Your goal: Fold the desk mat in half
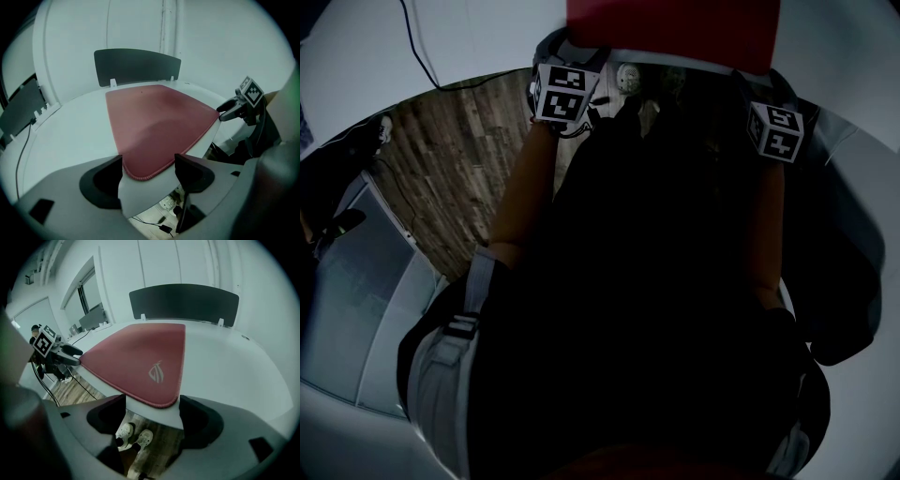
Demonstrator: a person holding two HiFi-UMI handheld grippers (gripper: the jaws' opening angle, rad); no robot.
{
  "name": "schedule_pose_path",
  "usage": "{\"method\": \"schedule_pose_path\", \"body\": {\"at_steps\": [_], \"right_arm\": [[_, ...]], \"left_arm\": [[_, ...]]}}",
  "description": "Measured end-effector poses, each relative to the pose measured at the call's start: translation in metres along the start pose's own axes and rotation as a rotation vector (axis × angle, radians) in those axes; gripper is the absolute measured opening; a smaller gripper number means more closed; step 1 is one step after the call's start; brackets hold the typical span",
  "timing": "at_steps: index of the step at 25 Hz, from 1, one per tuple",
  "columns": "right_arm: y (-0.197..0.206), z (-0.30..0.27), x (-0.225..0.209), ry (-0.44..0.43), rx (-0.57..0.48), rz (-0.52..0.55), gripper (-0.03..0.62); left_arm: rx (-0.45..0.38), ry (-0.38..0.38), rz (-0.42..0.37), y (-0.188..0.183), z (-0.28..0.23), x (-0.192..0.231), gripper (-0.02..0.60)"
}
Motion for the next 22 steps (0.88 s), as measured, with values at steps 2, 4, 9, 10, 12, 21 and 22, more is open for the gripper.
{"method": "schedule_pose_path", "body": {"at_steps": [2,4,9,10,12,21,22], "right_arm": [[-0.001,-0.001,0.000,-0.001,0.003,0.008,0.341],[-0.001,-0.002,0.000,0.003,0.001,0.010,0.341],[-0.002,-0.001,0.001,0.006,0.000,0.014,0.345],[-0.003,-0.002,0.000,0.007,-0.004,0.014,0.345],[-0.005,-0.002,-0.001,0.009,-0.010,0.016,0.348],[-0.004,-0.002,0.001,0.005,-0.007,0.046,0.328],[-0.004,-0.002,0.002,0.010,-0.014,0.048,0.306]], "left_arm": [[0.008,-0.014,0.003,0.001,0.000,0.002,0.339],[0.007,-0.005,0.000,0.003,-0.004,0.004,0.342],[0.023,0.003,0.021,0.004,0.001,0.010,0.370],[0.022,0.009,0.022,0.004,0.001,0.010,0.370],[0.028,0.026,0.013,0.003,0.000,0.011,0.370],[0.021,0.059,-0.047,0.003,-0.005,0.010,0.334],[0.014,0.057,-0.043,0.005,-0.005,0.010,0.325]]}}
Point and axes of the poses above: the fingertips, and each gripper's own axes: z backward along the fingers, x to its left, y out of its underside, the point moved 10 cm from there along z, backward along the fingers, and after that the axes turned 1 degree about x, right-handed, at the moved point
